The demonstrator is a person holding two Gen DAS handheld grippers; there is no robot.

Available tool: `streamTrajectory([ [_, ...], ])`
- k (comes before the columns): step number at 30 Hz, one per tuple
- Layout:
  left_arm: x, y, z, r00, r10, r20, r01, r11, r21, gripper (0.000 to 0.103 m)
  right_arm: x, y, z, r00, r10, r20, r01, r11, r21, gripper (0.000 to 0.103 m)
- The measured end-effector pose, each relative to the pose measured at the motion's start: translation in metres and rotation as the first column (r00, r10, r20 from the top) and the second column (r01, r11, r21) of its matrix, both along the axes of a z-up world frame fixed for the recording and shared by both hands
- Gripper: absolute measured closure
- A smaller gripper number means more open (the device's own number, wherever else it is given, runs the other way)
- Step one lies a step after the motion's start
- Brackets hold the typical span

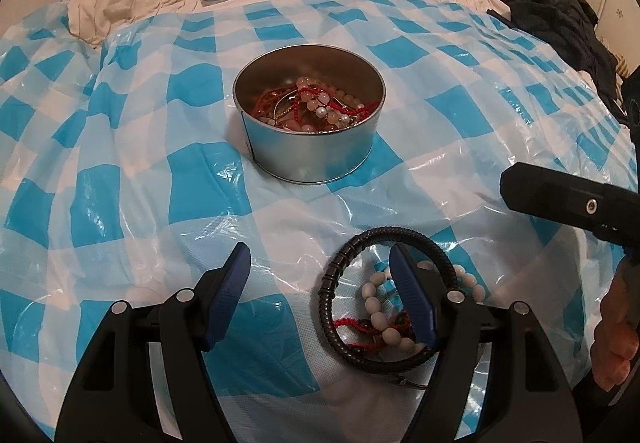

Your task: Organize jewelry

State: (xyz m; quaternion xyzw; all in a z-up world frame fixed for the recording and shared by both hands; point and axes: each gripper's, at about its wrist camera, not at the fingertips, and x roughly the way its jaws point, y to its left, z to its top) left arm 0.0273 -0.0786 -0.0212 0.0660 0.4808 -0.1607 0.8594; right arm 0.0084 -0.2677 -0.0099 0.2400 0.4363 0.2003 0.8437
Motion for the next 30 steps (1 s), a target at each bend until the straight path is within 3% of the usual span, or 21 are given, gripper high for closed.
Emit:
streamTrajectory([
  [30,-0.0024,-0.0096,-0.0051,1.0,-0.018,0.01,0.017,0.998,0.057,0.033,-0.0016,0.0068,-0.0037,1.0,0.021,-0.009,-0.021,1.0,-0.008,0.042],
])
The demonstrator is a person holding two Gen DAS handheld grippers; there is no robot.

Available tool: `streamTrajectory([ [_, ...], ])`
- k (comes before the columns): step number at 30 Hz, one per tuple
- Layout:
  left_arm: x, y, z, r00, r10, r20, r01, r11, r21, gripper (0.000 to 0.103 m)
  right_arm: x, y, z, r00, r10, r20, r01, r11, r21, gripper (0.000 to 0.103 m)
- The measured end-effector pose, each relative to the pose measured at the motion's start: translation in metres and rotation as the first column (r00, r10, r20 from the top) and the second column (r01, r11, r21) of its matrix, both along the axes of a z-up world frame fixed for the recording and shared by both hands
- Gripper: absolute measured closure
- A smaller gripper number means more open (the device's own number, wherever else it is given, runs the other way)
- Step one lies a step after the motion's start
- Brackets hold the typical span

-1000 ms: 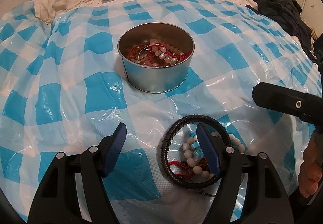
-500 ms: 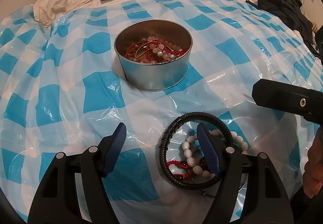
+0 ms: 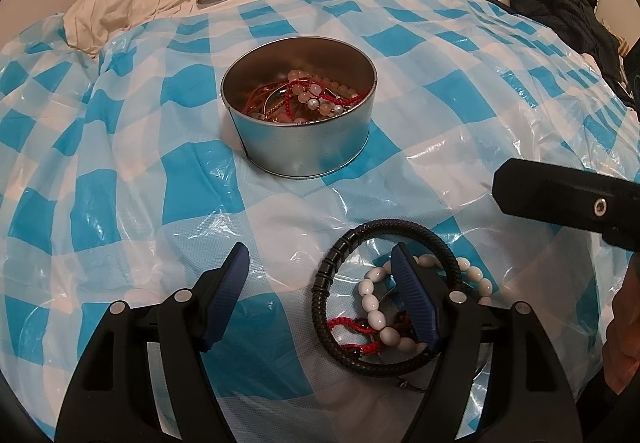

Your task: Organize jewelry

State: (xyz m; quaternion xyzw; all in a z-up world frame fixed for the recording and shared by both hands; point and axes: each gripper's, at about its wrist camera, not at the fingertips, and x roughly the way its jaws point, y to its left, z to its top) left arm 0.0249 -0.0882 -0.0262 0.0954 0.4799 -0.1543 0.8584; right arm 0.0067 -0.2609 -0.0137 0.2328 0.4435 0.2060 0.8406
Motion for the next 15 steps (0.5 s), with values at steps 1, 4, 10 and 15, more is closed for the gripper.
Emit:
streamTrajectory([
  [1,0.0,-0.0002,-0.0001,1.0,-0.001,0.0,0.001,1.0,0.0,0.033,0.0,0.0,0.0,1.0,-0.001,0.0,0.001,1.0,0.0,0.042],
  [4,-0.0001,-0.0002,-0.0001,1.0,0.0,0.0,0.0,1.0,0.001,0.033,0.0001,0.0001,-0.0001,1.0,-0.002,0.0,0.002,1.0,0.0,0.04],
  [10,-0.0019,-0.0032,-0.0002,1.0,-0.017,-0.003,0.017,1.0,0.003,0.036,-0.0002,0.0008,-0.0005,1.0,-0.001,0.001,0.001,1.0,-0.002,0.039],
  [15,-0.0016,-0.0049,0.0011,0.998,-0.044,-0.038,0.044,0.999,-0.019,0.088,-0.0001,0.0007,-0.0004,1.0,-0.003,0.001,0.003,1.0,-0.003,0.04],
])
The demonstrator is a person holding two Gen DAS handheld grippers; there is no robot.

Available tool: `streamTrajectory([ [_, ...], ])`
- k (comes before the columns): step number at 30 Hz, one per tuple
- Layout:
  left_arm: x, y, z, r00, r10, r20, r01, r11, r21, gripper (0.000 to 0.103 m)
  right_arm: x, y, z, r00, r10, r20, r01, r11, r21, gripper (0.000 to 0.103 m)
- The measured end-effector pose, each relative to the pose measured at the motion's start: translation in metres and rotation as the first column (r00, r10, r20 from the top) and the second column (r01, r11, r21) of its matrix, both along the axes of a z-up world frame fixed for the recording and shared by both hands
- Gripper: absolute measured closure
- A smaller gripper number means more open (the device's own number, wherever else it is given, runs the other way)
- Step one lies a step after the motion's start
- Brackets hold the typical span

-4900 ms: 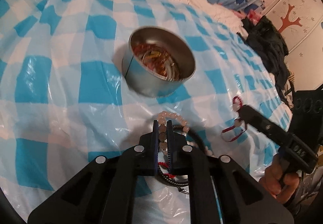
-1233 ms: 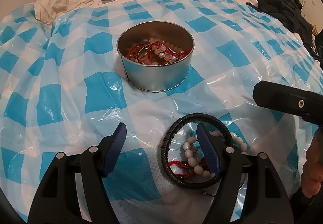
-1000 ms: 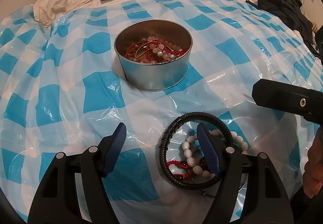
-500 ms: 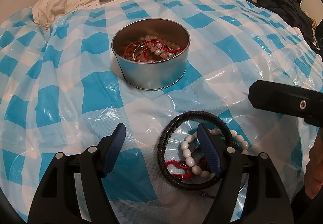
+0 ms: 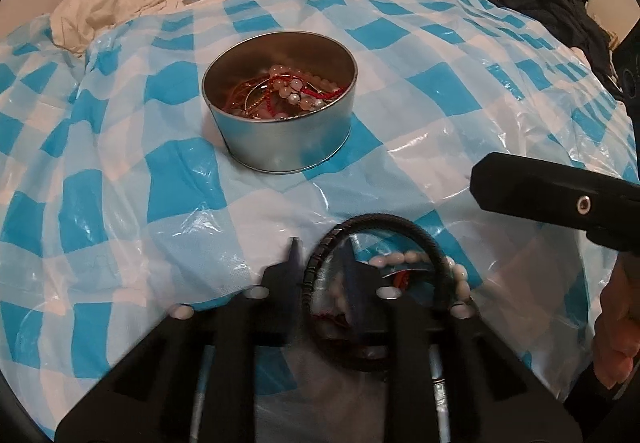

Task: Organize jewelry
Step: 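Grasp the black cord bracelet with the left gripper while the right gripper grasps the white bead bracelet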

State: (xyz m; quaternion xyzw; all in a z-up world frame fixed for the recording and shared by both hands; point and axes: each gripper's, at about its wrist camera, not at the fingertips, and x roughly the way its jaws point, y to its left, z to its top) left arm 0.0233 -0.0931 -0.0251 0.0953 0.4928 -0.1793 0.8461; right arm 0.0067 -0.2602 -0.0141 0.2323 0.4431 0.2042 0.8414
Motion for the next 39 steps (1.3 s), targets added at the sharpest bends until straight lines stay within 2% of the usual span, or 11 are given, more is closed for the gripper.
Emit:
streamTrajectory([
  [2,0.002,0.008,0.002,0.999,0.003,-0.032,-0.005,0.998,-0.067,0.094,0.0,0.0,0.0,1.0,0.001,0.0,-0.001,1.0,0.0,0.04],
  [4,0.005,0.018,0.008,0.999,0.022,-0.047,-0.028,0.991,-0.133,0.095,0.0,0.0,0.0,1.0,0.002,0.001,-0.002,1.0,0.0,0.04],
  [8,0.013,0.044,0.02,0.995,0.083,-0.051,-0.092,0.973,-0.212,0.095,0.0,0.007,0.001,0.999,0.035,0.006,-0.035,0.999,-0.025,0.04],
  [14,0.018,0.069,0.029,0.987,0.156,-0.03,-0.159,0.961,-0.227,0.095,-0.009,0.042,0.005,0.983,0.174,0.054,-0.162,0.971,-0.174,0.04],
  [19,0.021,0.086,0.03,0.979,0.203,-0.031,-0.205,0.951,-0.23,0.095,-0.02,0.075,0.0,0.945,0.321,0.058,-0.298,0.922,-0.247,0.04],
  [21,0.02,0.089,0.031,0.977,0.21,-0.032,-0.212,0.949,-0.234,0.095,-0.025,0.085,-0.002,0.936,0.345,0.074,-0.31,0.905,-0.292,0.045],
  [23,0.02,0.091,0.032,0.977,0.213,-0.03,-0.214,0.948,-0.235,0.095,-0.025,0.09,-0.005,0.931,0.358,0.073,-0.32,0.895,-0.31,0.056],
  [27,0.018,0.093,0.032,0.976,0.216,-0.032,-0.217,0.946,-0.241,0.095,-0.022,0.096,-0.01,0.938,0.337,0.082,-0.291,0.892,-0.345,0.065],
  [32,0.018,0.095,0.034,0.976,0.217,-0.03,-0.218,0.944,-0.246,0.095,-0.018,0.107,-0.02,0.93,0.362,0.061,-0.316,0.873,-0.371,0.094],
  [35,0.018,0.094,0.034,0.975,0.218,-0.03,-0.219,0.944,-0.248,0.095,-0.016,0.1,-0.018,0.932,0.357,0.061,-0.323,0.896,-0.303,0.095],
  [39,0.019,0.093,0.036,0.976,0.217,-0.026,-0.217,0.943,-0.253,0.095,-0.007,0.074,-0.012,0.945,0.322,0.056,-0.319,0.946,-0.053,0.095],
])
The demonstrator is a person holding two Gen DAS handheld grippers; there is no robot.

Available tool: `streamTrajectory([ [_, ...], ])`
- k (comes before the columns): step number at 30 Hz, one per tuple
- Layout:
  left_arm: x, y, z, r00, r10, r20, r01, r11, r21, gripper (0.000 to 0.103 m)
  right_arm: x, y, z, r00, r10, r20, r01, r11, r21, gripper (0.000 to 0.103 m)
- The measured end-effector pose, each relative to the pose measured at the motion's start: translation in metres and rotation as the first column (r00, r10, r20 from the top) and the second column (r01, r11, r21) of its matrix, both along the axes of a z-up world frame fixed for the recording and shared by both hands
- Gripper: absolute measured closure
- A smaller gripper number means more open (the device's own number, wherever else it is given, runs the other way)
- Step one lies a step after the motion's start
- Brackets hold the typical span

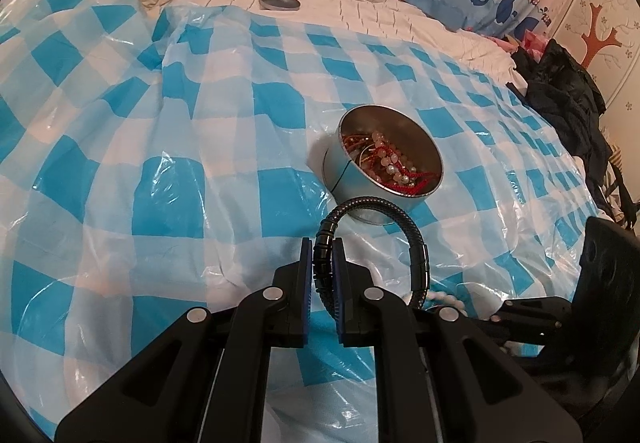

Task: Organize jewelry
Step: 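Carry both bracelets over the silver tin and open both grippers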

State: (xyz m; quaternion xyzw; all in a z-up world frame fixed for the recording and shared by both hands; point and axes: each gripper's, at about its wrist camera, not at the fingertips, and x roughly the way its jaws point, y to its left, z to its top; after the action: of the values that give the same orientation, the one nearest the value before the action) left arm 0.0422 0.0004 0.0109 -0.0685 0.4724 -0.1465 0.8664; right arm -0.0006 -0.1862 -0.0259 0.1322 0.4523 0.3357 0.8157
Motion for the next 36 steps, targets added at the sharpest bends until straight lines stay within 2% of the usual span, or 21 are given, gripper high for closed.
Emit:
streamTrajectory([
  [2,0.001,-0.002,0.002,1.0,-0.002,0.003,0.002,1.0,-0.003,0.095,0.004,-0.012,0.005,1.0,-0.017,-0.027,0.019,0.995,0.093,0.095],
  [5,0.002,-0.004,0.003,1.0,-0.002,0.006,0.002,1.0,-0.004,0.095,0.009,-0.034,0.01,0.996,-0.054,-0.066,0.068,0.967,0.245,0.095],
  [11,0.006,-0.009,0.01,1.0,-0.002,0.02,0.003,1.0,-0.019,0.095,0.011,-0.058,0.026,0.992,-0.105,-0.064,0.122,0.905,0.408,0.095],
  [17,0.014,-0.02,0.017,0.999,-0.003,0.034,0.004,0.999,-0.042,0.095,0.013,-0.074,0.036,0.987,-0.153,-0.042,0.155,0.877,0.455,0.095],
  [23,0.044,-0.035,0.024,0.998,0.024,0.049,-0.02,0.997,-0.081,0.095,0.026,-0.085,0.046,0.979,-0.201,-0.029,0.19,0.855,0.483,0.095],
  [27,0.073,-0.042,0.016,0.999,0.052,0.014,-0.05,0.99,-0.128,0.094,0.042,-0.089,0.056,0.975,-0.22,-0.018,0.2,0.845,0.496,0.095],
  [30,0.08,-0.039,0.01,0.996,0.088,-0.016,-0.09,0.985,-0.147,0.093,0.056,-0.088,0.06,0.975,-0.221,-0.022,0.202,0.841,0.502,0.095],
  [32,0.078,-0.036,0.01,0.995,0.099,-0.014,-0.1,0.986,-0.136,0.089,0.066,-0.085,0.061,0.976,-0.217,-0.026,0.201,0.84,0.504,0.095],
  [36,0.066,-0.025,0.015,0.994,0.114,0.0,-0.113,0.986,-0.12,0.075,0.093,-0.074,0.052,0.979,-0.195,-0.065,0.2,0.826,0.526,0.094],
])
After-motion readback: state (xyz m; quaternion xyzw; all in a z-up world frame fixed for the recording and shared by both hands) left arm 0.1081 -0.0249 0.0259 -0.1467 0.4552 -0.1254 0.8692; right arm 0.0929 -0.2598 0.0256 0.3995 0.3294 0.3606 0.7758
